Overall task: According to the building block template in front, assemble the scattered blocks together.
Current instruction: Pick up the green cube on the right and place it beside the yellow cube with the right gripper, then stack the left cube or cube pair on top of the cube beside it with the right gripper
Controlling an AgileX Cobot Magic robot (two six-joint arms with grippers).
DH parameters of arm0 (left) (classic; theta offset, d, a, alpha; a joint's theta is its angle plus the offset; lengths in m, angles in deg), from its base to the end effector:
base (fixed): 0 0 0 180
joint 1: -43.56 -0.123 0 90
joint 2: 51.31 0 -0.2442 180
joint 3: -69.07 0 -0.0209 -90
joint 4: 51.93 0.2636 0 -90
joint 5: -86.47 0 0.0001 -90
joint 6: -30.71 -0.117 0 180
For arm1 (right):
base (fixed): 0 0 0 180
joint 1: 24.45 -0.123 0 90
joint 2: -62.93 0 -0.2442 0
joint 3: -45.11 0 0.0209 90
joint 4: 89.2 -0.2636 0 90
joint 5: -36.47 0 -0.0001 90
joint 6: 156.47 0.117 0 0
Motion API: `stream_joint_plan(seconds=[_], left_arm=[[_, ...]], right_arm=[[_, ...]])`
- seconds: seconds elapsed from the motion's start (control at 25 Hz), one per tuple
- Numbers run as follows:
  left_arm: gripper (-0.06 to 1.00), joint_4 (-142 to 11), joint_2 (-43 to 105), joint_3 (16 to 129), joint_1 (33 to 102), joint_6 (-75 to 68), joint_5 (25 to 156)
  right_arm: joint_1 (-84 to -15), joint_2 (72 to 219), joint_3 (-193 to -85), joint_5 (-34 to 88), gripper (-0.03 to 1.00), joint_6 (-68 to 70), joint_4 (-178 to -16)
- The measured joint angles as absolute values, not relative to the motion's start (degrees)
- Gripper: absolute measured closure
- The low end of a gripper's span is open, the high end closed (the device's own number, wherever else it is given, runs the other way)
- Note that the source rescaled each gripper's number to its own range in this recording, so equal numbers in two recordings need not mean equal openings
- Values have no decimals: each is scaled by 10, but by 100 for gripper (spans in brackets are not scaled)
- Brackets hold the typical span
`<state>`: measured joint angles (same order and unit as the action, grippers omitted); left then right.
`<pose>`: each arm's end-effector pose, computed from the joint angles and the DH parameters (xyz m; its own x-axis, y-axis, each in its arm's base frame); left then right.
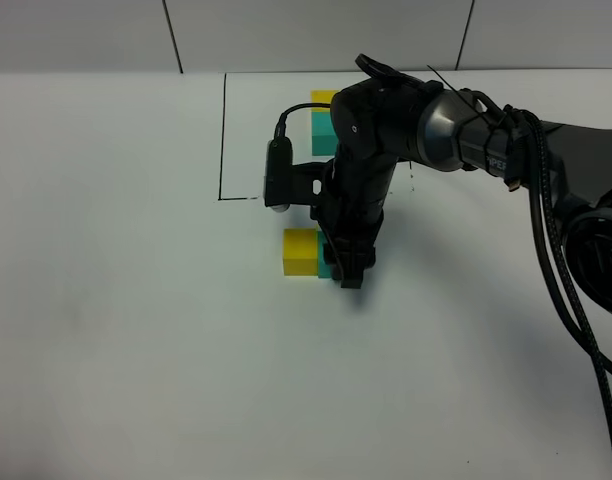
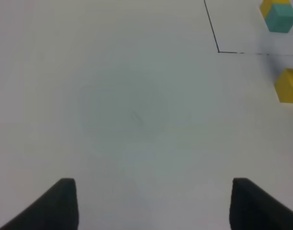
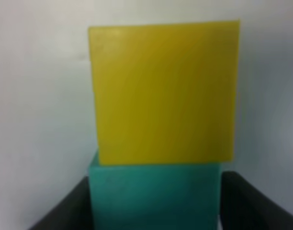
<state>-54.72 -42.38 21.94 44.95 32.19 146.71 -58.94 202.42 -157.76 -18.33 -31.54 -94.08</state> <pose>0.0704 -0.0067 0.2736 -0.4450 -0.0392 -0.8947 0.0399 0.9972 -0.0635 0.3648 0.2605 0.0668 -0.0453 -0.9881 -0.1467 -0.9954 0.0571 -0.0772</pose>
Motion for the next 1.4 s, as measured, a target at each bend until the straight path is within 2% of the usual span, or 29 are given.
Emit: stream_joint_plan(seconds=[0.12, 0.24, 0.44, 0.76, 0.92, 1.08, 1.24, 1.4], left_arm=[[53, -547, -424, 219, 449, 322, 1467], [53, -547, -424, 219, 449, 322, 1467], [53, -547, -424, 219, 449, 322, 1467], [53, -547, -424, 219, 449, 322, 1467], [53, -547, -424, 219, 449, 322, 1467], [53, -547, -424, 219, 449, 322, 1467], [53, -547, -424, 219, 449, 322, 1467], [53, -547, -424, 219, 449, 322, 1467]], right_arm=[[-581, 1997, -1578, -187, 56, -291, -944], [-554, 1953, -1570, -200, 48, -234, -952], [-479, 1840, -1470, -161, 46, -161, -973], [-408, 1575, -1156, 69, 46, -15, -1009], [-388, 1474, -1058, 143, 46, 79, -1009], [-386, 1414, -1003, 166, 46, 136, -1009], [-385, 1412, -997, 165, 46, 135, -1008], [-385, 1455, -1016, 139, 38, 89, -1008]])
